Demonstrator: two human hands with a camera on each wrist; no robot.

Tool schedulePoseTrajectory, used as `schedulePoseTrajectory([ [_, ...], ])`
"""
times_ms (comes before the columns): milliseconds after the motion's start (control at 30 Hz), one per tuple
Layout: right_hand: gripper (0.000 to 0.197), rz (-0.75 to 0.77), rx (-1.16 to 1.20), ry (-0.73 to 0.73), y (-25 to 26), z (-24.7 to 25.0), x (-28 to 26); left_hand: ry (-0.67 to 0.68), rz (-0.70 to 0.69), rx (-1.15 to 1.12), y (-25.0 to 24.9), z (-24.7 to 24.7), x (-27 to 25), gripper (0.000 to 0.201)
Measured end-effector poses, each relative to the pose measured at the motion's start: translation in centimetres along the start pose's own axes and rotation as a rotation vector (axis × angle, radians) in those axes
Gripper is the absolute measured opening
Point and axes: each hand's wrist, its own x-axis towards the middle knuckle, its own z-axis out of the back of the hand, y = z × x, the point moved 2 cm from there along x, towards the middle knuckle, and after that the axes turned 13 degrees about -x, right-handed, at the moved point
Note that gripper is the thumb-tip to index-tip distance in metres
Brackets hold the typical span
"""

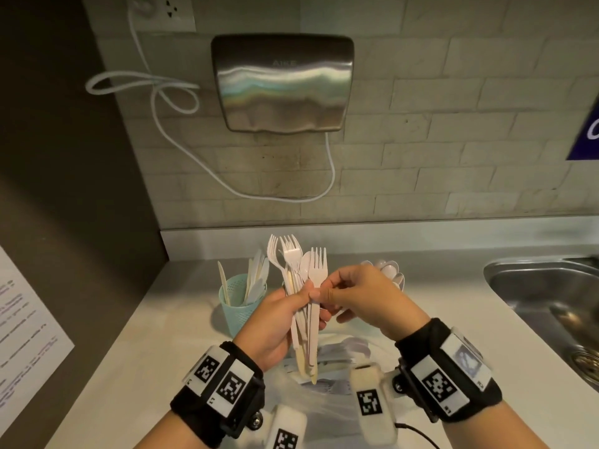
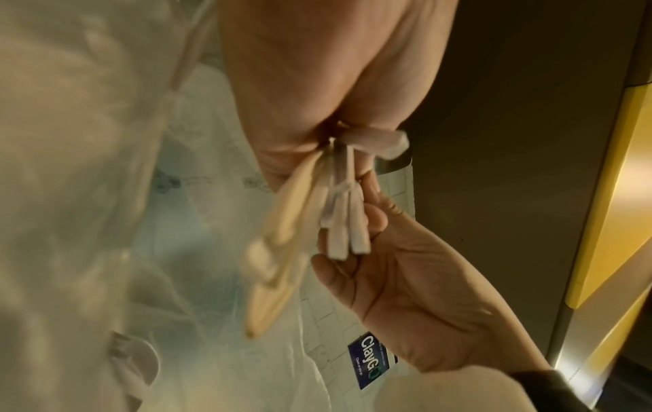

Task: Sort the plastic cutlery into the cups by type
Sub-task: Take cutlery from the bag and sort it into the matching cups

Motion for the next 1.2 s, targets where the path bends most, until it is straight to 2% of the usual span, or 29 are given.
schedulePoseTrajectory([
  [100, 0.028, -0.016, 0.104, -0.069, -0.2, 0.0, -0.2, -0.001, -0.011, 0.010, 0.1, 0.1, 0.0, 0.028],
  [233, 0.011, -0.034, 0.437, -0.195, 0.2, 0.7, -0.5, -0.059, -0.073, 0.044, 0.1, 0.6, 0.3, 0.026],
  [333, 0.007, -0.063, 0.547, -0.214, 0.5, 0.7, -0.6, -0.092, -0.114, 0.089, 0.0, 0.6, 0.3, 0.022],
  [500, 0.028, -0.060, 0.376, -0.134, -0.5, -1.3, -0.6, -0.041, -0.136, 0.163, 0.3, -0.4, -0.1, 0.027],
  [667, 0.024, -0.035, 0.406, -0.149, -0.6, -1.1, -0.7, 0.039, -0.116, 0.197, 0.5, -1.0, -0.4, 0.030],
  [767, 0.027, -0.044, 0.430, -0.244, -0.7, 0.9, -0.7, -0.006, -0.135, 0.183, 0.7, -0.7, 0.0, 0.027],
  [900, 0.025, 0.009, 0.424, -0.467, -1.5, 5.3, -0.1, -0.101, -0.154, 0.166, 0.7, 0.0, 0.7, 0.019],
  [1033, 0.019, -0.019, 0.189, -0.591, -3.9, 8.0, 1.7, -0.101, -0.146, 0.200, 0.6, 0.1, 1.0, 0.018],
  [1200, 0.020, -0.159, -0.200, -0.559, -7.0, 6.9, 4.9, -0.022, -0.087, 0.166, 0.8, -0.7, 1.2, 0.015],
])
